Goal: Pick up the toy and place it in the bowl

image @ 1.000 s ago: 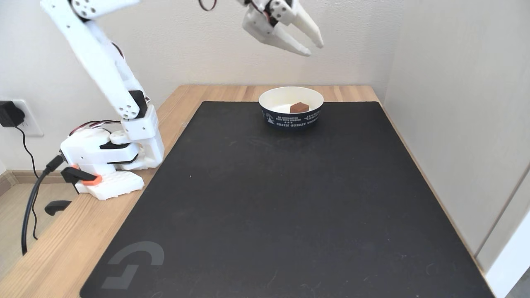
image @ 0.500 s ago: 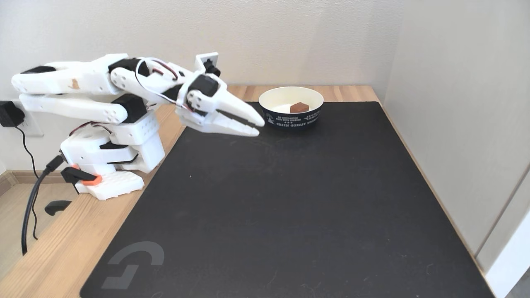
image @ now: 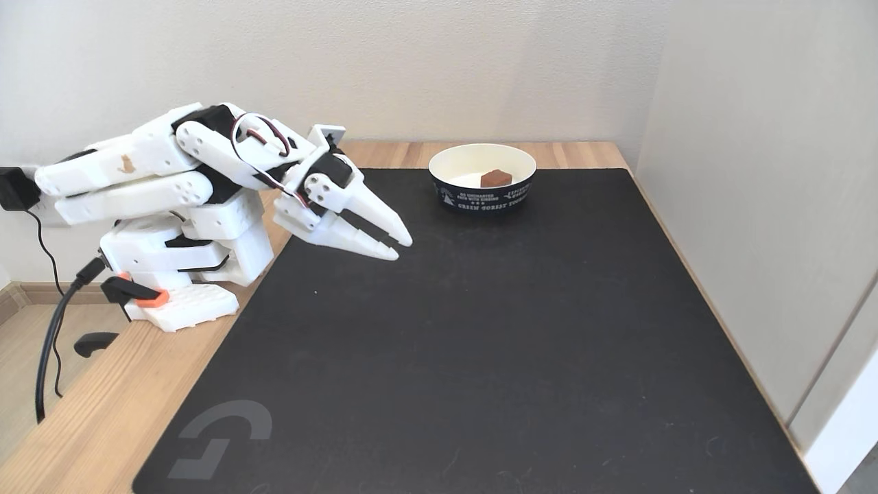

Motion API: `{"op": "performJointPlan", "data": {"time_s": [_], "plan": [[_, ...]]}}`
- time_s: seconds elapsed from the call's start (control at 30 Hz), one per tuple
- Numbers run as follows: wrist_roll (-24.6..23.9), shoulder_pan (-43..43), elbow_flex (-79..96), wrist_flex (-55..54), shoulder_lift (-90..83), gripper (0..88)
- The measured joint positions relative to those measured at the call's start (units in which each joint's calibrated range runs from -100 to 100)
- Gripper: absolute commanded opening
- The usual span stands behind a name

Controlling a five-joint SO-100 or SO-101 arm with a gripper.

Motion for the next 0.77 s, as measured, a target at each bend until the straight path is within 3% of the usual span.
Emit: {"op": "performJointPlan", "data": {"time_s": [0.77], "plan": [[0.1, -0.2, 0.0, 1.0, -0.2, 5.1]]}}
